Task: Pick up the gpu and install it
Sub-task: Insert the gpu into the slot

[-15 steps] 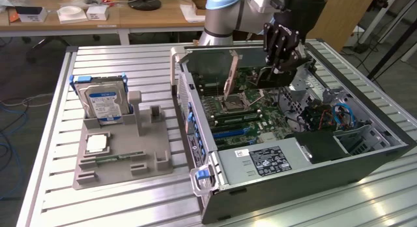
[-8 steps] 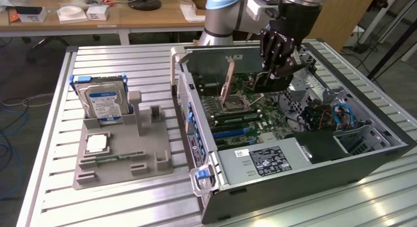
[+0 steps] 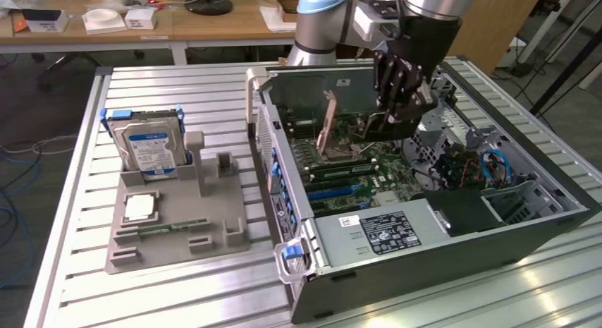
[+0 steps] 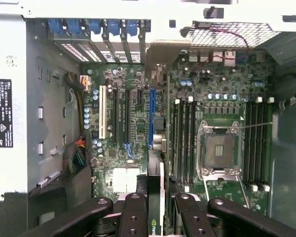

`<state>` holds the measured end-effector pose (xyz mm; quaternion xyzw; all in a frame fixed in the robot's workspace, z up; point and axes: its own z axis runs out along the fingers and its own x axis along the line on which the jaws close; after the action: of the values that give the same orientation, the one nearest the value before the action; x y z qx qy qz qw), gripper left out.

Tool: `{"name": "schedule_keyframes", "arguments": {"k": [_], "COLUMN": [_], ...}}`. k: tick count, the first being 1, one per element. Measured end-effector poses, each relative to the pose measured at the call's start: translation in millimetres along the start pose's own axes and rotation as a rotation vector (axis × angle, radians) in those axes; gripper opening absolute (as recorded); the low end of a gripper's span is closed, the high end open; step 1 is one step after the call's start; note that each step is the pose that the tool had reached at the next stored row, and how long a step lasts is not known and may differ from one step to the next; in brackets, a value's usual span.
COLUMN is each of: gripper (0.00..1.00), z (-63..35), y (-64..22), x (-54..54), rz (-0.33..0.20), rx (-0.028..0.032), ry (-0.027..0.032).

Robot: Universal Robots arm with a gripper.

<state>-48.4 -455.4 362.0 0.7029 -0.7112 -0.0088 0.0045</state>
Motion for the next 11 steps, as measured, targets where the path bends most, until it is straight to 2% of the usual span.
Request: {"name": "schedule_keyframes", "arguments": {"k": [11], "gripper": [0.26], "z": [19.1], "y": [10.5], "x": [9.4], "rz": [0.000], "rx": [0.0010], "ry": [-0.0001]}}
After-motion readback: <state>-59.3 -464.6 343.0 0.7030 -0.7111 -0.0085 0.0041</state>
